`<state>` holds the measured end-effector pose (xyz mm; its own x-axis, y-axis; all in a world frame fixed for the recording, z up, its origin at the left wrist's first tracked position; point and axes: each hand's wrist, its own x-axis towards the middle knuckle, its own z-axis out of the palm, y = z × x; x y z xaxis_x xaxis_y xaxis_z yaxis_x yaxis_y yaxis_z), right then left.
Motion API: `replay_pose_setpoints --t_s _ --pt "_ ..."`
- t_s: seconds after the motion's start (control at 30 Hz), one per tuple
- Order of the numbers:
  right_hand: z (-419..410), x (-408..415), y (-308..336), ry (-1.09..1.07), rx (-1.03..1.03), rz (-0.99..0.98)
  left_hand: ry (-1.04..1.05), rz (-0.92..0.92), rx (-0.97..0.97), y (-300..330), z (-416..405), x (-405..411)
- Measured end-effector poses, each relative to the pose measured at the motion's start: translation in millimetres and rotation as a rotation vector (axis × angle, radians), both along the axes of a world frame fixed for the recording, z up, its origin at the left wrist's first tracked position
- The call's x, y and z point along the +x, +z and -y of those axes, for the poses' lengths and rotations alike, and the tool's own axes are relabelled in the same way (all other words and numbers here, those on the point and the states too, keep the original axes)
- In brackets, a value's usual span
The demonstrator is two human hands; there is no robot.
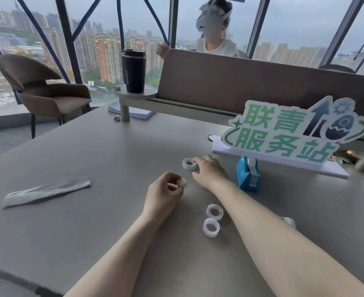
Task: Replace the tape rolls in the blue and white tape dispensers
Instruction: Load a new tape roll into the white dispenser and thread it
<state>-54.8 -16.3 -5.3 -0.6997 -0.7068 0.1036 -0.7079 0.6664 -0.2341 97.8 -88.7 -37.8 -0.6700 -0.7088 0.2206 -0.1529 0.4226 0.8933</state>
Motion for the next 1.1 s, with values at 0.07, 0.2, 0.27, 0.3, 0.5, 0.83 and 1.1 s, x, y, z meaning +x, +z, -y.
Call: replay_pose_setpoints --t_s 0.07,0.2,0.27,0.3,0.5,0.83,1.1 --pt "7.6 -6.5 -4.9 0.011 0.001 0.0 0.003 0.002 0.003 -1.0 1.8 0.4" --pt "16.9 -13.6 -9.8 0.026 0.007 0.065 -0.017 0.011 0.015 0.5 2.0 3.1" --pt "18.3 -12.6 -11.4 0.024 -0.003 0.052 -0.014 0.005 0.027 1.1 2.2 3.0" --pt "17.8 -10.4 -11.6 0.021 -0.019 0.041 -0.011 0.006 0.029 1.2 2.3 2.7" --pt "-6.9 10.4 2.3 0.014 -0.109 0.074 -0.005 -0.012 0.057 4.9 -0.3 5.6" --pt "-116.6 40.7 45.6 -0.044 -0.882 0.841 -0.211 -0.097 0.092 44.2 -54.6 14.5" --pt "-198.6 57.3 49.1 -0.013 -0.96 0.938 -0.309 -0.141 -0.002 67.5 -125.4 1.8"
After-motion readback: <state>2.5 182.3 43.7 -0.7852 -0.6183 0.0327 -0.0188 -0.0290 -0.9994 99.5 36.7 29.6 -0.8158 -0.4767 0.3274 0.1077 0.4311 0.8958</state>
